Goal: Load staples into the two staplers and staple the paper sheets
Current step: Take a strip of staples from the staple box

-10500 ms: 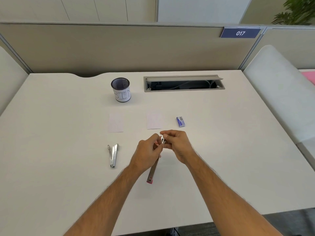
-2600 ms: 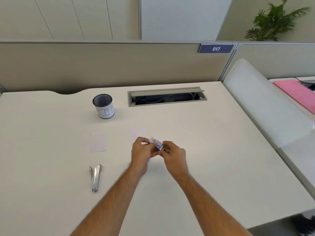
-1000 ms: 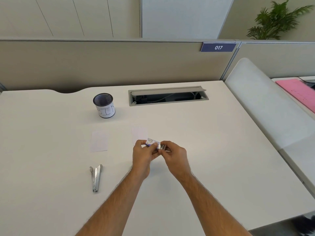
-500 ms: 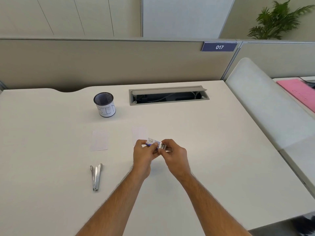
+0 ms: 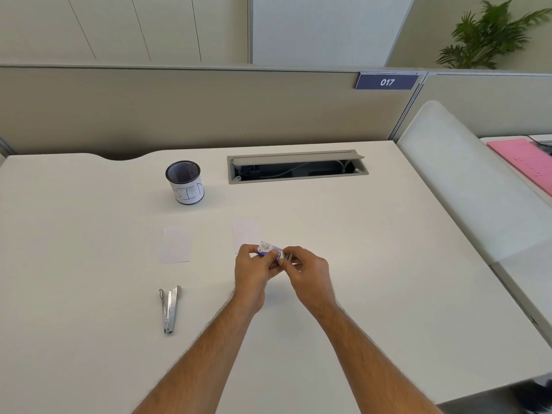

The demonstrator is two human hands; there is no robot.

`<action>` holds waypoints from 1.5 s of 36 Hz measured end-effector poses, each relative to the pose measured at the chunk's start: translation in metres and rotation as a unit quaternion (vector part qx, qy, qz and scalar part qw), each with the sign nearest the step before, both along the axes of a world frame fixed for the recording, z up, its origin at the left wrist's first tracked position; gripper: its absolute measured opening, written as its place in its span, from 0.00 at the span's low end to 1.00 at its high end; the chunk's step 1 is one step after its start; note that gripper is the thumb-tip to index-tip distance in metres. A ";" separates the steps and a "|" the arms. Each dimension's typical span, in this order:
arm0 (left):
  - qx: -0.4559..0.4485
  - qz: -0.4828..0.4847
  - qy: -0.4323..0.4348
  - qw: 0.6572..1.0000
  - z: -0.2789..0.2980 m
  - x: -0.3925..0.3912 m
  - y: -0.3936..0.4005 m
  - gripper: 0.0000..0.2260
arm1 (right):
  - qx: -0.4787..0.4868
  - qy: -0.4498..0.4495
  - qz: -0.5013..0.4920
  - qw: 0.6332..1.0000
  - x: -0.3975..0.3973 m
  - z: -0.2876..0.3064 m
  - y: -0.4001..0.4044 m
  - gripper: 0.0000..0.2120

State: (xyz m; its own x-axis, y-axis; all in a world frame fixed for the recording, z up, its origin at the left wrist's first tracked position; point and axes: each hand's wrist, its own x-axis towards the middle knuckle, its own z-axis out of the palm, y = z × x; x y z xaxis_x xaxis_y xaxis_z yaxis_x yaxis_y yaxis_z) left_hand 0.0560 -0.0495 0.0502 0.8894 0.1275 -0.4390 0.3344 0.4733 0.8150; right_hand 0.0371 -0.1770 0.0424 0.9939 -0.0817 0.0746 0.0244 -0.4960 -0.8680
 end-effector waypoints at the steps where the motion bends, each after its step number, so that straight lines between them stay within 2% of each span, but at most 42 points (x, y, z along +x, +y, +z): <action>1: 0.000 -0.001 0.000 1.000 0.000 0.000 0.000 0.12 | 0.003 0.001 -0.001 1.000 0.000 0.000 0.000 0.04; 10: 0.015 -0.008 0.001 1.000 -0.003 0.001 0.002 0.13 | 0.065 0.031 -0.015 0.997 0.000 0.003 0.000 0.07; 30: -0.007 -0.007 -0.009 1.000 -0.007 0.003 0.002 0.13 | 0.071 0.080 -0.073 0.992 0.007 0.014 0.007 0.03; 41: -0.005 0.000 -0.003 1.000 -0.006 0.002 0.002 0.12 | 0.072 0.060 -0.039 0.995 0.004 0.021 0.006 0.13; 54: -0.003 0.004 -0.004 1.000 -0.003 0.000 0.001 0.11 | 0.073 0.075 -0.039 0.994 0.002 0.020 0.004 0.07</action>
